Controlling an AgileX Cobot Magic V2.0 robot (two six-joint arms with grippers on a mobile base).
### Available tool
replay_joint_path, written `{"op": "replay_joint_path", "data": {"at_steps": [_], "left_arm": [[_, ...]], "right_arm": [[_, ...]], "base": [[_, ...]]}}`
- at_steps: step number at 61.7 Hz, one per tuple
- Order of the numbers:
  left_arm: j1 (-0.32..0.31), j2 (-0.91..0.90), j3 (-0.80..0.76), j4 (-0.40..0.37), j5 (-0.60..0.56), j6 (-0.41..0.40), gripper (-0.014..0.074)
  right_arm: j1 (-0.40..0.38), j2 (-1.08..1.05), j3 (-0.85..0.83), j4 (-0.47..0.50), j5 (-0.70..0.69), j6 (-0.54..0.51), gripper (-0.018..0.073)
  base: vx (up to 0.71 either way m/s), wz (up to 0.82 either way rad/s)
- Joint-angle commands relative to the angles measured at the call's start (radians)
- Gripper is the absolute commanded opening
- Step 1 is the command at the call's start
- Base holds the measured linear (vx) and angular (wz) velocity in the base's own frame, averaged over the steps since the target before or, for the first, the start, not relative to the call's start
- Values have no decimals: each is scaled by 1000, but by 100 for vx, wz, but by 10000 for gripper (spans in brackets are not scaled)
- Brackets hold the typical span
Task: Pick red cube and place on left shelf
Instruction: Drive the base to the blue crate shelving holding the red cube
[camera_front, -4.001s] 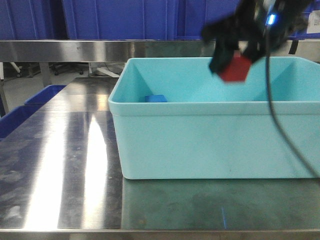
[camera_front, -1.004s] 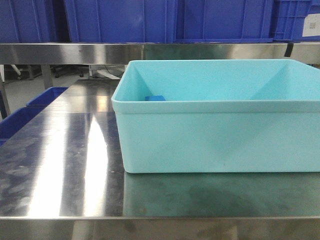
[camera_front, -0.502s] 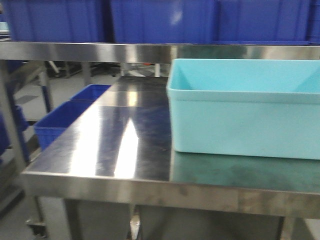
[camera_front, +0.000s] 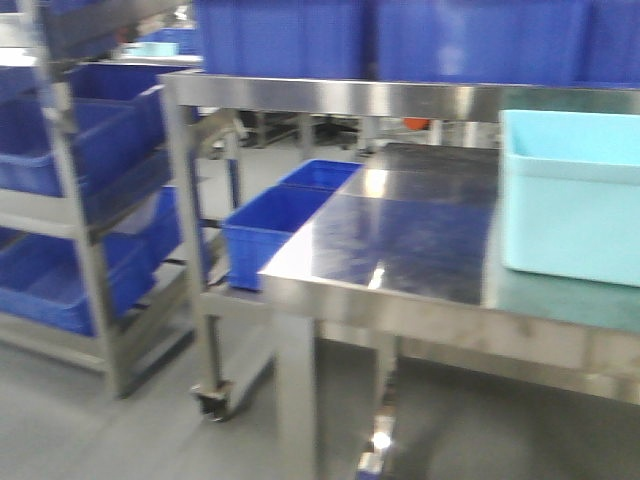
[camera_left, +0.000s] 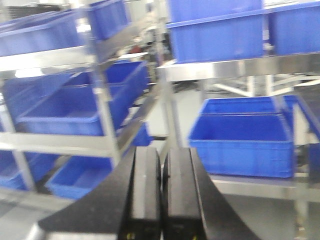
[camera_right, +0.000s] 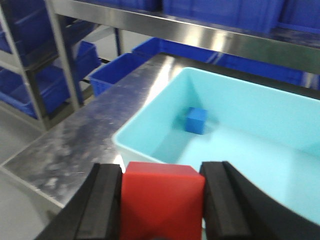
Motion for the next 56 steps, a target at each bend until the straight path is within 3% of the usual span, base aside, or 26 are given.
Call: {"op": "replay_joint_path", "data": {"at_steps": [1,56], "left_arm": [[2,8,22,-10,-83,1,106],[2,8,22,-10,-83,1,106]], "right_arm": [[-5,-1,-30,-12,-81,-3,60],[-5,-1,-30,-12,-81,-3,60]], "base": [[-18,48],[-17,56]]}}
